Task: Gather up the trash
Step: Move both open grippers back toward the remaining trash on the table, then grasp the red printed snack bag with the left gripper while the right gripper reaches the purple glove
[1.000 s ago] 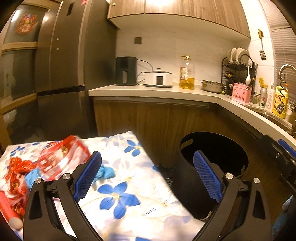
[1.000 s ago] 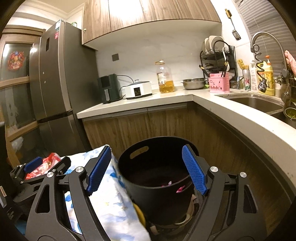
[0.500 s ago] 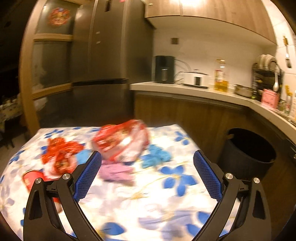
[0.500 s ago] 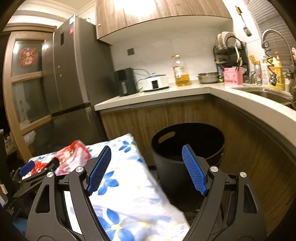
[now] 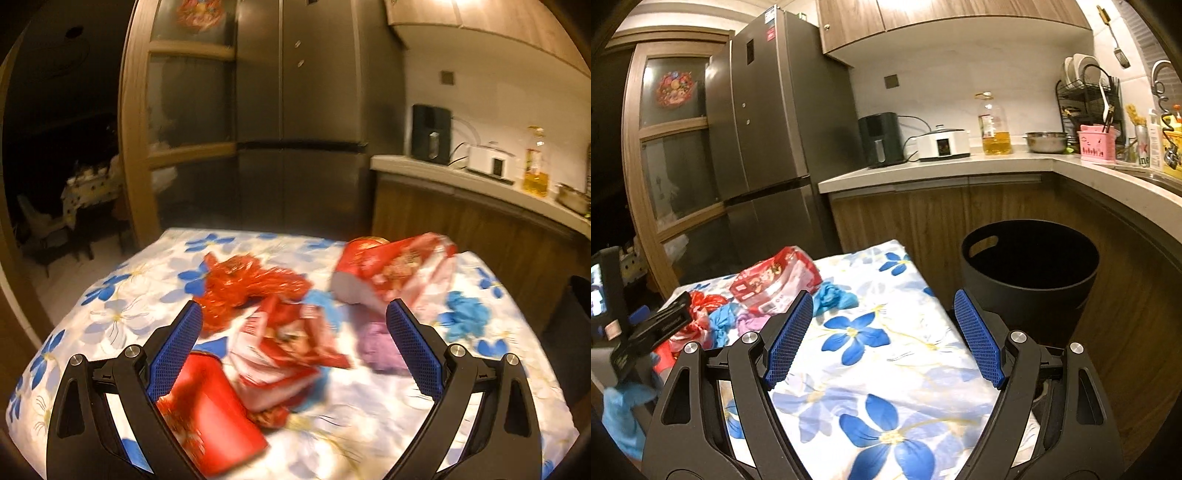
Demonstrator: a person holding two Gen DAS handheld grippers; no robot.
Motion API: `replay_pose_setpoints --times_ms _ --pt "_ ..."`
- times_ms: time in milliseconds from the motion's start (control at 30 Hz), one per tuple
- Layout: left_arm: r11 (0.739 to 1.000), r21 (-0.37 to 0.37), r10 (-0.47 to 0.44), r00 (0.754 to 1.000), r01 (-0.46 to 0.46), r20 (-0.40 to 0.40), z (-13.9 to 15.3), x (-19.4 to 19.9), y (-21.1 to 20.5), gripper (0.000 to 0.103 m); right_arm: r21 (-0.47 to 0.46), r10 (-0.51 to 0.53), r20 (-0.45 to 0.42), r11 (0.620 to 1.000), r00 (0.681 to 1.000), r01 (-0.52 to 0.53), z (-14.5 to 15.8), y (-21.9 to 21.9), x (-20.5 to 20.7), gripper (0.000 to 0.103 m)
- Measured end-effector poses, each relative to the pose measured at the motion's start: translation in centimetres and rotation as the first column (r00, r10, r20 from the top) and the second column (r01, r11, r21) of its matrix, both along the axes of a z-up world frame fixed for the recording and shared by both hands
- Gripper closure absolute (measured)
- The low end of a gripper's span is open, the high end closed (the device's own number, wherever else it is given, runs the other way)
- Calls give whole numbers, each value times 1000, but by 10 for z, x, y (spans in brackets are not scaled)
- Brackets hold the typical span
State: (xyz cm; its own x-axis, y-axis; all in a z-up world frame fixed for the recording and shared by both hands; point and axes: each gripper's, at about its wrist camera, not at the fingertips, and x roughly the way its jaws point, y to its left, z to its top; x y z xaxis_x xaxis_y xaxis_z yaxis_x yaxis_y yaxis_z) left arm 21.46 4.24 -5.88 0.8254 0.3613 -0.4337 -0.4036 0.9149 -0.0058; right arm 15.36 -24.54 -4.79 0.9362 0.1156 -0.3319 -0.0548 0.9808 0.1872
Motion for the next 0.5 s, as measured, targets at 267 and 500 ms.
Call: replay_pose_setpoints --times_ms 267,500 --pt "996 -87 -41 992 31 -121 -22 31 16 21 -7 30 -34 1000 999 -30 -8 18 16 25" --pt "992 -114 -70 987 54 -145 -33 35 21 42 -13 56 -60 998 997 -57 -17 35 34 25"
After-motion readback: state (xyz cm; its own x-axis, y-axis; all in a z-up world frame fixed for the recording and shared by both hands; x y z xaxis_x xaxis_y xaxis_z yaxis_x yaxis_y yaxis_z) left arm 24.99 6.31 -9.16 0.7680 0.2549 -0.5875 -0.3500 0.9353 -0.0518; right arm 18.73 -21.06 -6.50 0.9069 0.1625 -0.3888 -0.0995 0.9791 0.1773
